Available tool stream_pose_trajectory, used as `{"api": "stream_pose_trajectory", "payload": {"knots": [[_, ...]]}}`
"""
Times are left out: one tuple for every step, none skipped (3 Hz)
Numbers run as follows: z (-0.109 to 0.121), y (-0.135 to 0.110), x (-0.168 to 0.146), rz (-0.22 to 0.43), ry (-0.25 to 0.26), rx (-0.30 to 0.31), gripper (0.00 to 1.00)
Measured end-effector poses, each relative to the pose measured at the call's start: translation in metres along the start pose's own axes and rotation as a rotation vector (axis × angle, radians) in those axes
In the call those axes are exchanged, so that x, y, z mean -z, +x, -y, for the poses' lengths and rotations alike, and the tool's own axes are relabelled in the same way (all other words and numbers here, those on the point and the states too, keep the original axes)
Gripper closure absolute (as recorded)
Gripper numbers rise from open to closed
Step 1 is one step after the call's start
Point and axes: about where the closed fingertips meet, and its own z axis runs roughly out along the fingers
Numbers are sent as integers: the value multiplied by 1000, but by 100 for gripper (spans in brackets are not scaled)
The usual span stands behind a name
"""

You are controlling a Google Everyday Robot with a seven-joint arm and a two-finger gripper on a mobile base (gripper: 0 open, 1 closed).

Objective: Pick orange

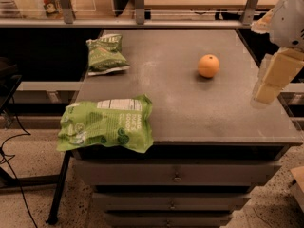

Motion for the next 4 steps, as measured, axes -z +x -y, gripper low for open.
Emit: {"api": "stream_pose_trajectory", "payload": {"knots": [[40,-2,-14,32,32,-4,0],[80,2,-29,97,86,-34,0],[119,10,-50,127,147,-81,0],[139,22,-73,180,138,-139,0]]}}
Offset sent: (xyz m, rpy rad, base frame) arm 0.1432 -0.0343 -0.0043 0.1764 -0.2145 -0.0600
